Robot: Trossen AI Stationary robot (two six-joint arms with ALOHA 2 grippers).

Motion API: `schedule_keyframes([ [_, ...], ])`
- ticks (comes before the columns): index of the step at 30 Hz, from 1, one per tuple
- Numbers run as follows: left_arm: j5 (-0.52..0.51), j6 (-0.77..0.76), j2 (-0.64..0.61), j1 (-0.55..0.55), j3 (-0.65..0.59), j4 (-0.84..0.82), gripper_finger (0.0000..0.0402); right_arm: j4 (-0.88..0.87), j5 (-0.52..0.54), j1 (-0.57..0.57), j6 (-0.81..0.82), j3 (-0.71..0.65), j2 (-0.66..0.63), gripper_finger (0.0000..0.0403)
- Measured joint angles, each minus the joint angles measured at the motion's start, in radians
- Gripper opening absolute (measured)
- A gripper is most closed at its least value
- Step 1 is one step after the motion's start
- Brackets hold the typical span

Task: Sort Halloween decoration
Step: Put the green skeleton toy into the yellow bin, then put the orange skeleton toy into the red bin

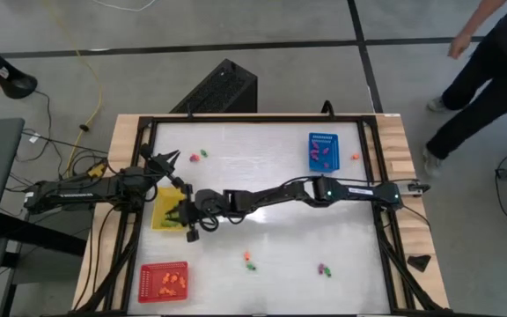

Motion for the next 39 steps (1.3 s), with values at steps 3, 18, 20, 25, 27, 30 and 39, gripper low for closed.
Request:
schedule_keyframes([
  [3, -0.007, -0.001, 0.000, 0.000, 0.000, 0.000, 0.0018, -0.002, -0.008, -0.003, 0.019, 0.000, -0.002, 0.0134],
  [18, -0.011, -0.002, 0.000, 0.000, 0.000, 0.000, 0.0018, -0.492, -0.025, 0.007, -0.088, 0.000, -0.205, 0.0245],
  [20, -0.011, -0.002, 0.000, 0.000, 0.000, 0.000, 0.0018, -0.643, -0.034, 0.012, -0.137, 0.000, -0.259, 0.0241],
  [25, -0.011, -0.002, 0.000, 0.000, 0.000, 0.000, 0.0018, -0.987, -0.034, -0.001, -0.214, 0.000, -0.390, 0.0234],
  [27, -0.011, -0.002, 0.000, 0.000, 0.000, 0.000, 0.0018, -1.126, -0.032, -0.028, -0.216, 0.001, -0.439, 0.0234],
  [30, -0.011, -0.002, 0.000, 0.000, 0.000, 0.000, 0.0018, -1.339, -0.028, -0.071, -0.183, 0.000, -0.499, 0.0234],
  [39, -0.011, -0.002, 0.000, 0.000, 0.000, 0.000, 0.0018, -1.793, -0.027, -0.245, -0.018, 0.000, -0.655, 0.0233],
])
